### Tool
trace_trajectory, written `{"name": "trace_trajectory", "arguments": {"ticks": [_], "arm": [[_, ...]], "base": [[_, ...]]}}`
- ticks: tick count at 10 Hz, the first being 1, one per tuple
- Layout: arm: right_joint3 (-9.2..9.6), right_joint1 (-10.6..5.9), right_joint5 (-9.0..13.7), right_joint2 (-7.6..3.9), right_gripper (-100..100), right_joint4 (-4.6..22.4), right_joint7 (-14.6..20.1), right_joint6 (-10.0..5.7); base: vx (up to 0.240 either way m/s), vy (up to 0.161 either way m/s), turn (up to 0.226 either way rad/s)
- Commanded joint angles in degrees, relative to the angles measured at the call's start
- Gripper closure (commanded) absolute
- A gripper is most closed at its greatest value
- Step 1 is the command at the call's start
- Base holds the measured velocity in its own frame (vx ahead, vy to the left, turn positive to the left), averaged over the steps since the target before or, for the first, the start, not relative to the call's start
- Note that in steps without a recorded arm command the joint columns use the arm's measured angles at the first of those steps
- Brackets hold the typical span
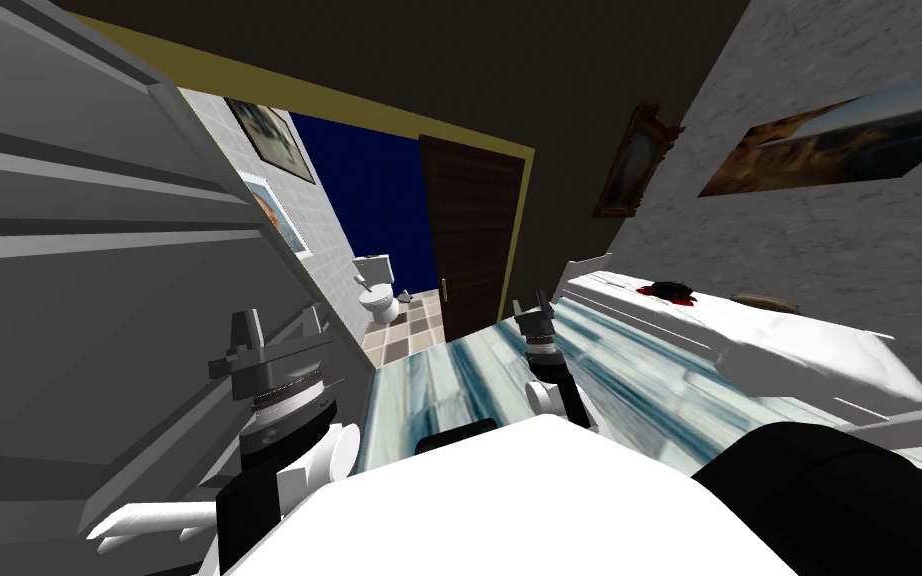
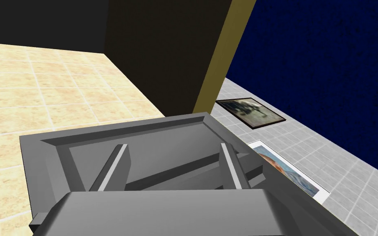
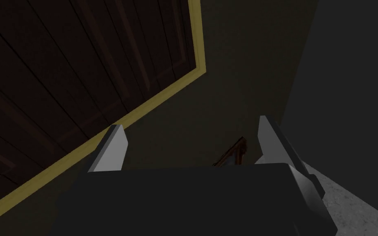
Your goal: Pull the door open
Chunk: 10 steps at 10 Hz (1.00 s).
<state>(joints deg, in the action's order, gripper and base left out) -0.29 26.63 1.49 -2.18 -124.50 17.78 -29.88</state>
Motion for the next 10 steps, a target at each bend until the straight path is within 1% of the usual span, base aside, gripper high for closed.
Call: {"name": "trace_trajectory", "arguments": {"ticks": [1,4,10], "arm": [[-0.3,-0.48,1.5,-0.44,-100,2.1,1.8,-0.5],[-0.63,-1.13,3.9,-1.07,-100,5.9,4.7,-1.64],[-1.38,-2.57,9.5,-2.09,-100,14.5,11.2,-4.18]], "base": [[0.118,-0.023,0.199],[0.099,-0.007,0.199],[0.091,-0.024,0.196]]}}
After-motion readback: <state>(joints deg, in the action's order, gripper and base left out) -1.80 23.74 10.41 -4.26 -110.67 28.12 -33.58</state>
